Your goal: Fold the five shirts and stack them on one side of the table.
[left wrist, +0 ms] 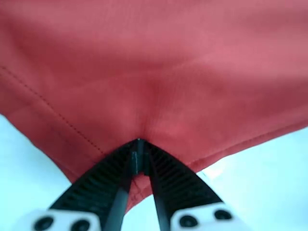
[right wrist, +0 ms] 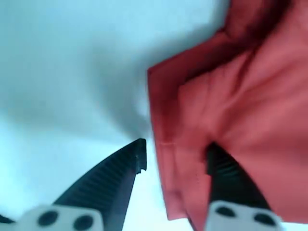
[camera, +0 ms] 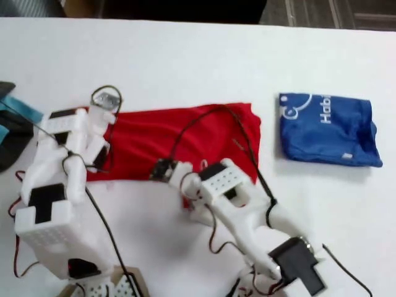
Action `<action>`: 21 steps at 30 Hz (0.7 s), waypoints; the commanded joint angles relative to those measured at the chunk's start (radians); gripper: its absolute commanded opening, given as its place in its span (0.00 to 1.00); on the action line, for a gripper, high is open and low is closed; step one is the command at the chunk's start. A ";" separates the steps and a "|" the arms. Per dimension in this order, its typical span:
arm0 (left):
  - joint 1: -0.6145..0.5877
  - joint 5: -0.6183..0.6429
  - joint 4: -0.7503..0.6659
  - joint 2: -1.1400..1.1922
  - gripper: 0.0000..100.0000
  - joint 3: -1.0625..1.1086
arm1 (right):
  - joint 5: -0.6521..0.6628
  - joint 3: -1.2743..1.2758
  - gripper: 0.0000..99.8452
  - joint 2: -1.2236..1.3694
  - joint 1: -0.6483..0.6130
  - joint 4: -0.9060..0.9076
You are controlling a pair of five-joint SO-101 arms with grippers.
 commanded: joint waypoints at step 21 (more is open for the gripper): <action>-0.017 0.006 -0.020 0.002 0.03 0.005 | 0.176 -0.431 0.02 0.036 0.191 0.242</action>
